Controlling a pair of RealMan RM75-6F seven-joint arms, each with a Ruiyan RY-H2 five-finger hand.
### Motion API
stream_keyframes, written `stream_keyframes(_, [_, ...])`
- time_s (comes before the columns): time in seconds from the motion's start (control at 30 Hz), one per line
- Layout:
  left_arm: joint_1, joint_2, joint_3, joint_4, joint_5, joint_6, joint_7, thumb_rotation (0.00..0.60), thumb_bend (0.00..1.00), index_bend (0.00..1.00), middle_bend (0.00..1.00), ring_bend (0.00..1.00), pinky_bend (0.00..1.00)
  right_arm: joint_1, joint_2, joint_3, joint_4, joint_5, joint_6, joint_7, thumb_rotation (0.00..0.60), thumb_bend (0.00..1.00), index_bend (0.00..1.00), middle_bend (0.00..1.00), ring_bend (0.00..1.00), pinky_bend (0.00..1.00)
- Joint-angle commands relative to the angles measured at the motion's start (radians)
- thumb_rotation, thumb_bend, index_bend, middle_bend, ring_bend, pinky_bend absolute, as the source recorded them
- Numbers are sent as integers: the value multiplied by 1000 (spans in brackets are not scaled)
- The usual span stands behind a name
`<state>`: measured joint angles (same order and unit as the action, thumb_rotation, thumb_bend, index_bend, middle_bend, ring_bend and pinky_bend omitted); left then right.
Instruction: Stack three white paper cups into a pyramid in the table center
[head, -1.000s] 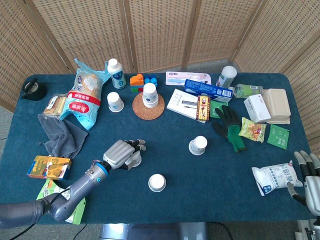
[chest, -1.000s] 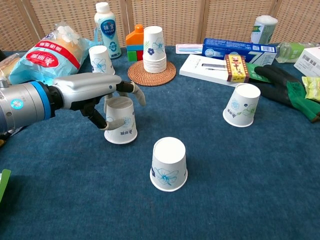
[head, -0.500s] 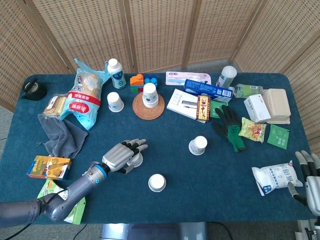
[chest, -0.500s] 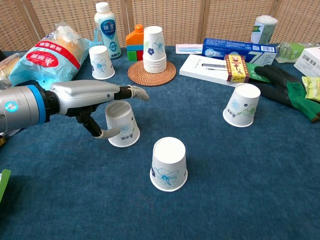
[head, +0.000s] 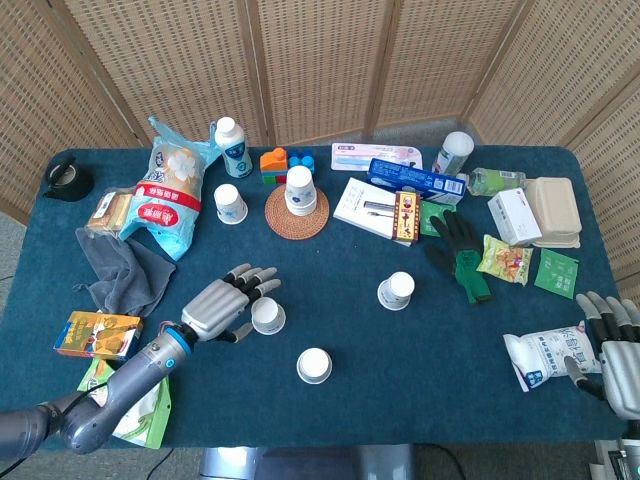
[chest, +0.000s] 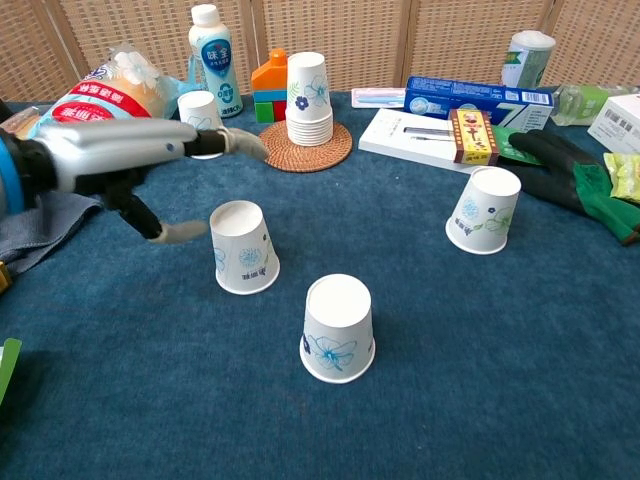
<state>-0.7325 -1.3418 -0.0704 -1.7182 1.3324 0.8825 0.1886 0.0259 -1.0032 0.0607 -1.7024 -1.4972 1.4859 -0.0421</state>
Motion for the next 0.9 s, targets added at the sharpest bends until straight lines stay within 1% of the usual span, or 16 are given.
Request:
stream_keyframes(0.03, [34,56,14,-46,36,49,-33,600,475,0,0,0,0,23,13,1,-11,-20,-26,23,600,357,0,0,0,17])
stream_keyframes(0.3, [102,159,49,-111,116,146,-78,600,476,0,0,0,0,102,39,7,-20,-53,-124,88,600,358,0,0,0,69])
stream_keyframes(0.43, [138,209,65,-136,138,189,-97,600,476,0,0,0,0,141,48,5,-29,-69,-175,123,600,360,0,0,0,72])
stream_keyframes(0.63, [182,250,79,-145,159,239,-123,600,476,0,0,0,0,198,59,-2,-38,-92,-249,146,600,363,0,0,0,71])
stream_keyframes(0.8, [213,269,82,-144,171,273,-149,600,476,0,0,0,0,235,64,-8,-47,-117,-285,168,600,368,1,0,0,72])
stream_keyframes(0.9, [227,286,82,-146,174,286,-166,600,475,0,0,0,0,259,66,-19,-51,-152,-304,202,600,371,3,0,0,71])
